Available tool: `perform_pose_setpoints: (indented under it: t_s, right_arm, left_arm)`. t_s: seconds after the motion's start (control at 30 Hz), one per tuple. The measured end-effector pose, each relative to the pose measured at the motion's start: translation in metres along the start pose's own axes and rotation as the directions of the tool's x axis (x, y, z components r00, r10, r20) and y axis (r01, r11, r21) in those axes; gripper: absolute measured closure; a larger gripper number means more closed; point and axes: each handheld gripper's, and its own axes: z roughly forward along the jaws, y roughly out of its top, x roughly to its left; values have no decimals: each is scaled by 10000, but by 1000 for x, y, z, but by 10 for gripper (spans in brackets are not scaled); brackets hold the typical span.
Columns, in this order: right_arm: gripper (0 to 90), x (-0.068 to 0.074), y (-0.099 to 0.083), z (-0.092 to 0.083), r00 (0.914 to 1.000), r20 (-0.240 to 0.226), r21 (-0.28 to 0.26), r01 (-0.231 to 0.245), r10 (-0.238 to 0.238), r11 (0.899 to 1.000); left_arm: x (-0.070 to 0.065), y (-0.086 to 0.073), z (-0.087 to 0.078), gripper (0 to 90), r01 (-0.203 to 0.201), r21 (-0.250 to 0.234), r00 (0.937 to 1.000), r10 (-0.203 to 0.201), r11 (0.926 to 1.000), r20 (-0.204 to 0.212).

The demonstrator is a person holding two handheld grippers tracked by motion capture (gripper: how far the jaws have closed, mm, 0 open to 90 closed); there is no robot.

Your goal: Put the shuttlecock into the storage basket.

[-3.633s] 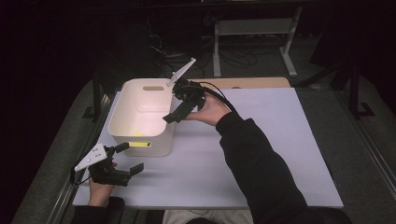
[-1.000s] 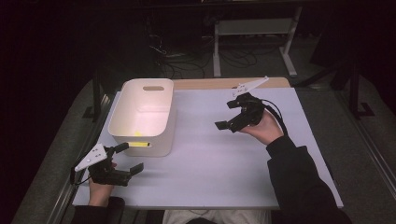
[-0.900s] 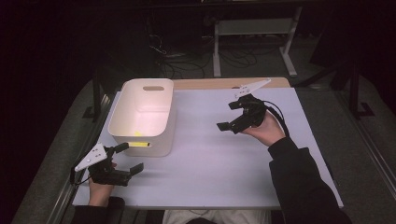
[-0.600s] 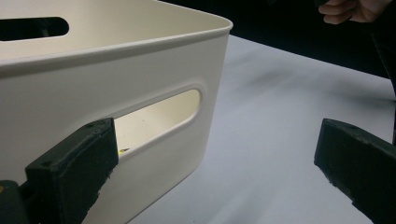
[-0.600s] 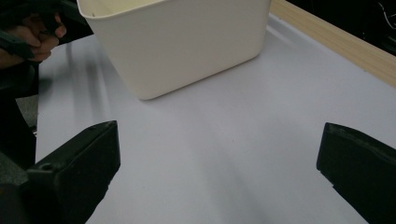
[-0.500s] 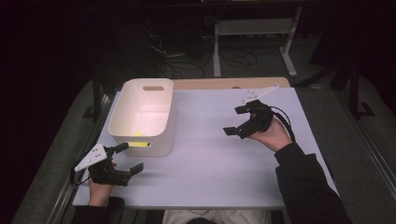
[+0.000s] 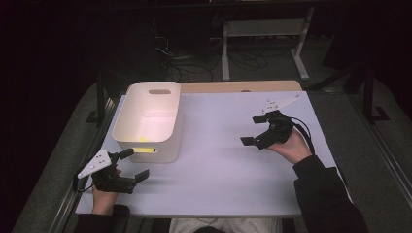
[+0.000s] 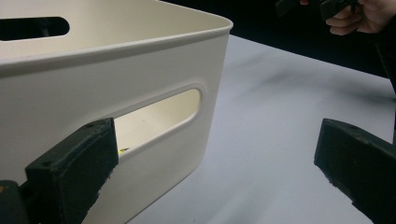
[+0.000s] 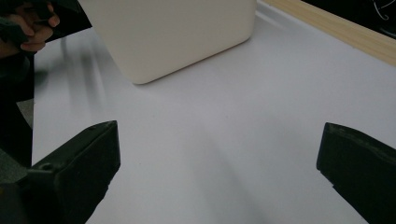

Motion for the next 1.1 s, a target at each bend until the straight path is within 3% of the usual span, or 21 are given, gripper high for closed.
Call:
perform_pose_setpoints:
  t_s: [0.77,1.1]
  right_arm:
    - [0,-3,-37,-21,9977,514,-523,-422,449,9977]
    - [0,-5,-52,-28,9950,765,-439,-607,639,9972]
  left_arm:
    - [0,0,-1,0,3,7,10000,-3,10000,5]
    - [-1,0,-1,0,-28,8,10000,28,10000,40]
